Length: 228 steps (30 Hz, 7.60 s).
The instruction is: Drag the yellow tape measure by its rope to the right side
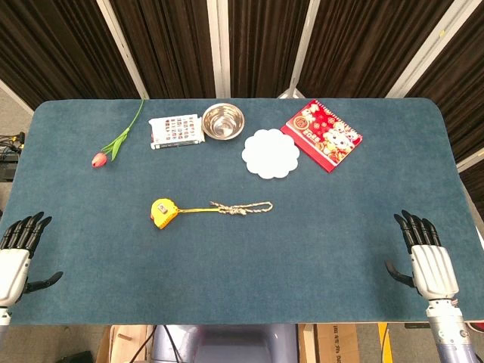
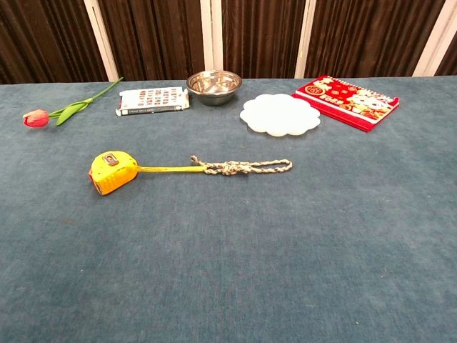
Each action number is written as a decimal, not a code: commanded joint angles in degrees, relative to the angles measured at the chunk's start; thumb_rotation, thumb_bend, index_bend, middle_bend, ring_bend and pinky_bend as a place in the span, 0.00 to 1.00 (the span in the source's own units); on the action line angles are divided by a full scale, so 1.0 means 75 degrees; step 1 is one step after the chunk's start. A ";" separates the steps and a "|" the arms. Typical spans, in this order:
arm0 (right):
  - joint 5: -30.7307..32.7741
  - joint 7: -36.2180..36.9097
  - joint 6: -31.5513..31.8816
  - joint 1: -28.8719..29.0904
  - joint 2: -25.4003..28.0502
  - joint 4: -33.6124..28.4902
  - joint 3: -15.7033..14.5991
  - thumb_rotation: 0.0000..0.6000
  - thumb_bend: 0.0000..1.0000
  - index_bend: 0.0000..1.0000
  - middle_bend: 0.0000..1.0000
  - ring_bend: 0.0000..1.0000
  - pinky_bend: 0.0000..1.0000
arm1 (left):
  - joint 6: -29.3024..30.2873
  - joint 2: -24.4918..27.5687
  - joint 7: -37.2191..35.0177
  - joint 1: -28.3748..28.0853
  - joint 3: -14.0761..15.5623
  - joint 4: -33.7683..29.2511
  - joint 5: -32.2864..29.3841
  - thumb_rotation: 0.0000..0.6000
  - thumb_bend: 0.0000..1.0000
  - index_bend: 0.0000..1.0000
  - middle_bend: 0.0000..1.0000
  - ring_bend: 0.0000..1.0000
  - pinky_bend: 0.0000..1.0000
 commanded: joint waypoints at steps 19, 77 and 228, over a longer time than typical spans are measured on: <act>0.0638 -0.1350 -0.1759 0.1904 -0.0757 -0.0868 0.1598 1.00 0.32 0.22 0.01 0.00 0.00 | 0.0004 0.0048 -0.0150 -0.0007 0.0006 -0.0017 0.0055 1.00 0.00 0.00 0.00 0.00 0.00; 0.3070 -0.1945 -0.3869 0.4697 -0.5336 0.3964 0.2337 1.00 0.34 0.53 0.13 0.00 0.00 | -0.0451 0.0142 -0.0621 -0.0137 -0.0020 -0.0042 -0.0339 1.00 0.00 0.00 0.00 0.00 0.00; 0.1108 0.0162 -0.1036 0.0205 0.0983 -0.1091 0.0996 1.00 0.37 0.00 0.00 0.00 0.00 | 0.0014 0.0221 -0.0195 0.0071 0.0148 -0.0061 0.0191 1.00 0.00 0.00 0.00 0.00 0.00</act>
